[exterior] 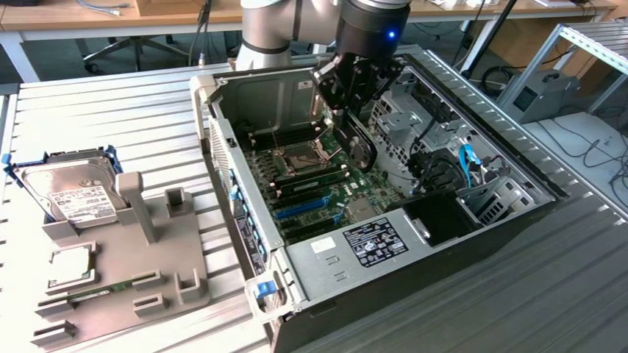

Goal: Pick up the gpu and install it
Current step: 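Insert the gpu into the slot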

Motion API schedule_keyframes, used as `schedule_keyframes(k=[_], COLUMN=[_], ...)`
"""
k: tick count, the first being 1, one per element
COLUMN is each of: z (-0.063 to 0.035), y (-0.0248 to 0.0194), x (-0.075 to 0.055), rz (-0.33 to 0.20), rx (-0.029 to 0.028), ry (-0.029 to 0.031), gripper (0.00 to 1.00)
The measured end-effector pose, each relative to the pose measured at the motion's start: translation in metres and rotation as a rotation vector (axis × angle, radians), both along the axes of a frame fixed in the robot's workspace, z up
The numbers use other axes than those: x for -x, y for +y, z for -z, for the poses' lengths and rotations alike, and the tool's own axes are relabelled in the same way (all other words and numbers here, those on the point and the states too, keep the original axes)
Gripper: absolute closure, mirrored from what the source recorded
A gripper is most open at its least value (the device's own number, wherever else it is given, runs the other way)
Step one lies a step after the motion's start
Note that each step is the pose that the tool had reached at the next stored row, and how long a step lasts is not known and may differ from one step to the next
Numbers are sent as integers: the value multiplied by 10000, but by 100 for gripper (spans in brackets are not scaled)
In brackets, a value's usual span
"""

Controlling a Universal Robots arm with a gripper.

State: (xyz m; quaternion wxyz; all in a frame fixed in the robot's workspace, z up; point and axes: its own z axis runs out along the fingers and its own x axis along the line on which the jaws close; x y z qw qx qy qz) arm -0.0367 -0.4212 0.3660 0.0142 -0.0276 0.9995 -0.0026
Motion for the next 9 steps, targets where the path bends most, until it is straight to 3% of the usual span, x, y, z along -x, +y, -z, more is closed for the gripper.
schedule_keyframes(k=[9], z=[0], y=[0], x=[0], rz=[-454], rx=[0], ry=[0], gripper=[74])
